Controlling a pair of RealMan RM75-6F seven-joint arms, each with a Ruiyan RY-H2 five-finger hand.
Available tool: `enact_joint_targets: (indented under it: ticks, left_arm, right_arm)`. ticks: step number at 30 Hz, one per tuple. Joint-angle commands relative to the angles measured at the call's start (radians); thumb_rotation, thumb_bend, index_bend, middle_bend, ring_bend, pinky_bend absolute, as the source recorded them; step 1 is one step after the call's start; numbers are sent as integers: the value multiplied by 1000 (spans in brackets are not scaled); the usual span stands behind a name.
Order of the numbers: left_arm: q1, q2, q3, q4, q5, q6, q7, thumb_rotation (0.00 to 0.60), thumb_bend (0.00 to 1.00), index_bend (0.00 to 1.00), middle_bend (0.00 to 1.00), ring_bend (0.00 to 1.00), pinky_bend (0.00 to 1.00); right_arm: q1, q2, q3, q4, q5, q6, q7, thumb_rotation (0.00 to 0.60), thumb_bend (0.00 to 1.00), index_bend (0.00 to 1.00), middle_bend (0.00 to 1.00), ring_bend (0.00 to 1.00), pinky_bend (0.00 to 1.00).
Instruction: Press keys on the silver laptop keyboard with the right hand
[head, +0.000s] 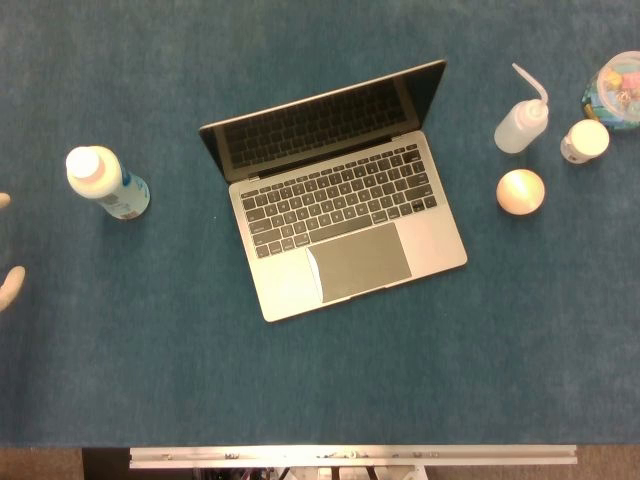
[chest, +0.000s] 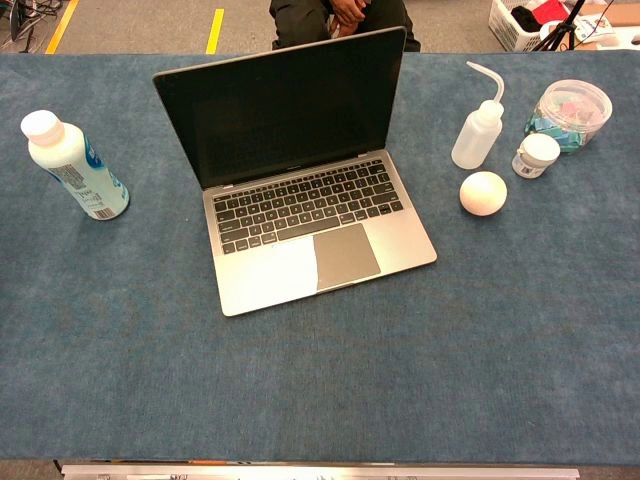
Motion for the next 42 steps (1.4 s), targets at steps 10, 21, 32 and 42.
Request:
enact_joint_targets:
  ticks: [10,21,32,42]
  left_arm:
    - [5,7,1,1,0,7,-8,600,246,226,162,94,82]
    - [5,6,2,4,6,7,-13,600,246,226,162,94,82]
    - [13,14,4,-1,9,20,-20,600,246,226,162,93,82]
    - [21,20,7,-13,14,31,-15,600,246,226,162,93,82]
  right_arm:
    - [1,1,-1,-5,-5,0,0,600,226,61,229,112,162]
    - [29,19,-19,-42,-59,-40,-4,600,225,145,234,112,162]
    - [131,-19,-52,-57,-154,-185,-20,600,225,356,253,112,162]
    - [267,-94,-62,-53,-222,-349,30,548,180,360,253,112,158]
